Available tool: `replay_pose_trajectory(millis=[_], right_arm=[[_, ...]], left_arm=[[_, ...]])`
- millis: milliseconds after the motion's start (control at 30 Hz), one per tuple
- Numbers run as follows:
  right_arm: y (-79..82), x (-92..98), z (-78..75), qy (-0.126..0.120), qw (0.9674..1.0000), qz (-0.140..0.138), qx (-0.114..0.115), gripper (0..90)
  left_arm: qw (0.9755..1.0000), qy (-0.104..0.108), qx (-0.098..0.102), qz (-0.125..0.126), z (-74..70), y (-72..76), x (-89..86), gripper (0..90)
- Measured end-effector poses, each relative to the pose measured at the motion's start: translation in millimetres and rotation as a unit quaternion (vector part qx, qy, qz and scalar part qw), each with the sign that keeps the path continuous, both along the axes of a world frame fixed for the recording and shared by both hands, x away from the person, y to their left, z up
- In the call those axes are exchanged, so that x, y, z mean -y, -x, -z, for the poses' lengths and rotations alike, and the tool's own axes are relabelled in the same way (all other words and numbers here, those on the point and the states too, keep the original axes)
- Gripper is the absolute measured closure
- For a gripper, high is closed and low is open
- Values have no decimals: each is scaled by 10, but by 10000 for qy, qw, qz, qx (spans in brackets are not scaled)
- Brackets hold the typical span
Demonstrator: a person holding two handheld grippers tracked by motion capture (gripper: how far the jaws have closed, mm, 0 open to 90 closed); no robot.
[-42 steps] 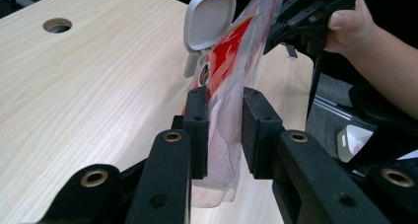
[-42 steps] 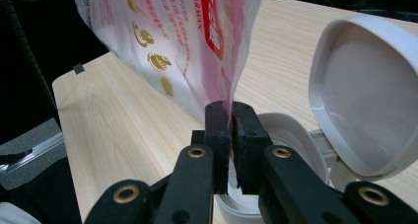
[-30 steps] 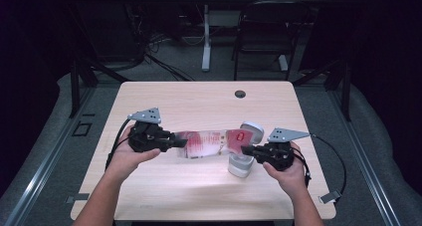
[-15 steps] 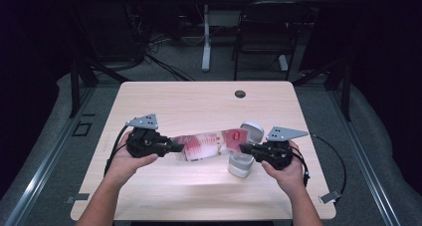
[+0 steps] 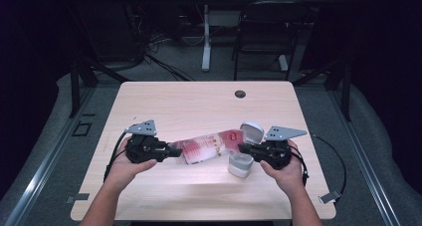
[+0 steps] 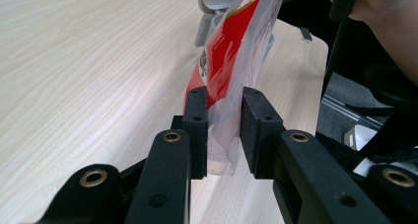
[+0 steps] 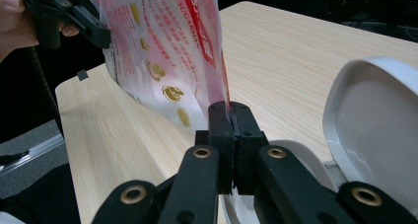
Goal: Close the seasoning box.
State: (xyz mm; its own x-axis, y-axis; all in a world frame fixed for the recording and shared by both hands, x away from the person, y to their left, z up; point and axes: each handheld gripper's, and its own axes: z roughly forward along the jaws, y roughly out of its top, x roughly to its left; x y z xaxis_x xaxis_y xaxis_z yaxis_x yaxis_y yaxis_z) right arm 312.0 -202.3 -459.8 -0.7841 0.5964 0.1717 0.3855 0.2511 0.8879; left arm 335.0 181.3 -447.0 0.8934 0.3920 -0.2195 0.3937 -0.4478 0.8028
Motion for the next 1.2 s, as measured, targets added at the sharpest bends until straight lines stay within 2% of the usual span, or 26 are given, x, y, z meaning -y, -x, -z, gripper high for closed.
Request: replay_pose_trajectory(millis=[167, 467, 567, 767, 867, 1033, 1200], right_arm=[[16, -25, -16, 52, 10000, -11, 27, 893], [32, -108, -74, 200, 9997, -114, 80, 894], [21, -145, -82, 149, 9998, -158, 46, 894], [-1, -209, -115, 257, 9994, -210, -2, 894], [-1, -254, -164, 375, 9990, -262, 21, 895], [6, -353, -277, 718, 9966, -385, 131, 896], [-4, -405, -320, 830, 9955, -440, 157, 897]], left_arm=[[10000, 63, 13, 23, 70, 19, -32, 744], [10000, -1, 54, -12, 115, 55, -111, 739], [10000, -13, 70, -30, 114, 72, -149, 739], [10000, -3, 72, -64, 140, 102, -211, 737], [10000, 4, 62, -73, 152, 111, -246, 732], [9999, 2, 41, -151, 193, 114, -298, 719], [9998, -13, 48, -204, 228, 104, -313, 708]])
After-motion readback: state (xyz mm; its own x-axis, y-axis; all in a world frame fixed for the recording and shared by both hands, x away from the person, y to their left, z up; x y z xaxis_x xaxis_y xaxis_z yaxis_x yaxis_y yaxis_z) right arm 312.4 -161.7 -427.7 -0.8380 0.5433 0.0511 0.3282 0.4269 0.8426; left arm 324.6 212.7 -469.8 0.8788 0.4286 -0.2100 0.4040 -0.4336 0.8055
